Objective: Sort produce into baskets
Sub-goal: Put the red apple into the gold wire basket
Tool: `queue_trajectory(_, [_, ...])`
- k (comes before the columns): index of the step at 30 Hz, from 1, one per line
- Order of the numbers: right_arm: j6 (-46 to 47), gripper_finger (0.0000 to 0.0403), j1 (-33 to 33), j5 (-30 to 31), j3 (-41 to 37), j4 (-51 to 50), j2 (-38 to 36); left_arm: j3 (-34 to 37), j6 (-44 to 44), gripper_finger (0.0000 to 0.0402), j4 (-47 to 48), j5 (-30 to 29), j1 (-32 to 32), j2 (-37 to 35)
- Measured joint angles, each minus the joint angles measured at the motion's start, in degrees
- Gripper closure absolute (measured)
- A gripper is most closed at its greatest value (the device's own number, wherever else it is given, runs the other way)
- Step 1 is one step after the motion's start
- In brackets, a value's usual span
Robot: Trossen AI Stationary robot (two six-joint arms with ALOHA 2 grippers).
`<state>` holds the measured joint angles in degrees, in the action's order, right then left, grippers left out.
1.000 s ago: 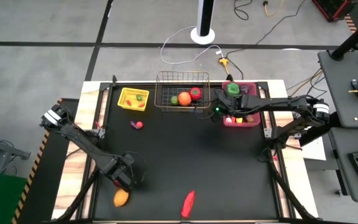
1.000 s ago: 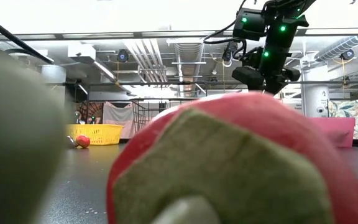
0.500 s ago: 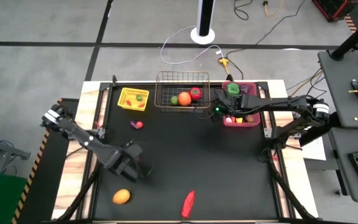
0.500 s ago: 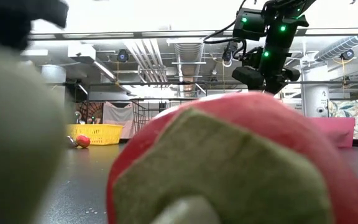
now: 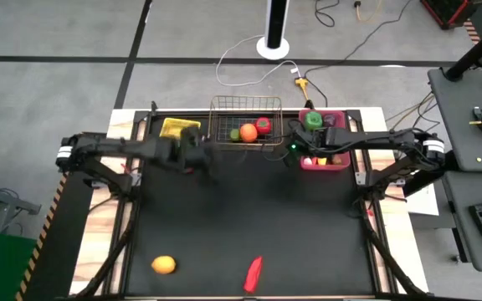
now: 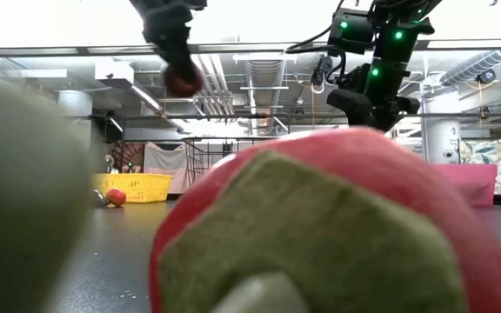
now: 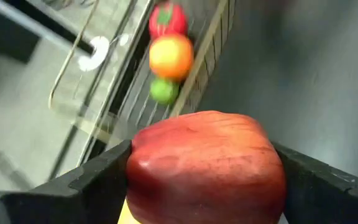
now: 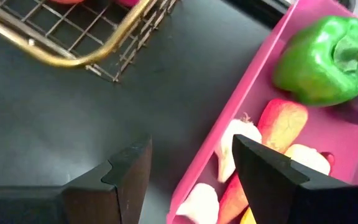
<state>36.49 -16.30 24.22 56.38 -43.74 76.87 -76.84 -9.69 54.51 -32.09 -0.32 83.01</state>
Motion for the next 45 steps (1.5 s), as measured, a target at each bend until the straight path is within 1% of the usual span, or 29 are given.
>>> queue_trajectory(3, [1.0, 0.0186, 0.7, -0.7, 0.0, -0.8, -0.6, 0.3, 8.9, 0.0084, -9.3, 10.1, 9.0, -0.7])
queue_trajectory(5, [1.2, 0.0186, 1.0, -0.7, 0.0, -0.9, -1.1, 0.3, 12.1, 0.0084, -14.6, 17.0, 14.9, -0.2])
queue_trajectory(7, [1.2, 0.0186, 1.3, -0.5, 0.0, -0.9, -1.5, -0.3, 13.2, 0.0084, -18.8, 23.0, 20.2, 1.3])
queue_trajectory(10, [1.2, 0.0186, 1.4, -0.3, 0.0, -0.9, -2.1, -2.5, 13.4, 0.0084, -22.8, 26.9, 25.8, 5.0])
queue_trajectory(14, [1.4, 0.0186, 1.4, -0.2, 0.0, -0.9, -2.2, -7.5, 13.7, 0.0084, -23.5, 30.2, 29.7, 11.5])
queue_trajectory(17, [1.2, 0.0186, 1.4, -0.2, 0.0, -0.9, -2.2, -11.7, 13.7, 0.0084, -21.6, 30.7, 31.1, 17.1])
queue_trajectory(21, [1.1, 0.0186, 1.4, -0.2, -0.2, -0.9, -2.2, -18.3, 13.4, 0.0084, -16.7, 30.3, 32.1, 24.1])
queue_trajectory(27, [0.3, 0.0186, 1.4, -0.2, -0.5, -0.9, -2.2, -25.8, 12.2, 0.0084, -12.1, 28.4, 32.8, 31.5])
queue_trajectory(30, [0.0, 0.0186, 1.4, -0.2, -0.5, -0.9, -2.2, -27.9, 12.1, 0.0084, -10.7, 28.3, 32.9, 33.2])
queue_trajectory(33, [-0.2, 0.0186, 1.4, -0.2, -0.5, -0.9, -2.2, -28.5, 11.7, 0.0084, -9.2, 28.1, 32.9, 33.9])
queue_trajectory(39, [-0.5, 0.0186, 1.4, -0.2, -0.5, -0.9, -2.1, -27.2, 11.2, 0.0084, -6.0, 21.8, 33.4, 34.0])
queue_trajectory(45, [-0.5, 0.0186, 1.4, -0.2, -0.5, -0.7, -2.1, -27.2, 10.7, 0.0084, -5.7, 20.6, 33.4, 34.0])
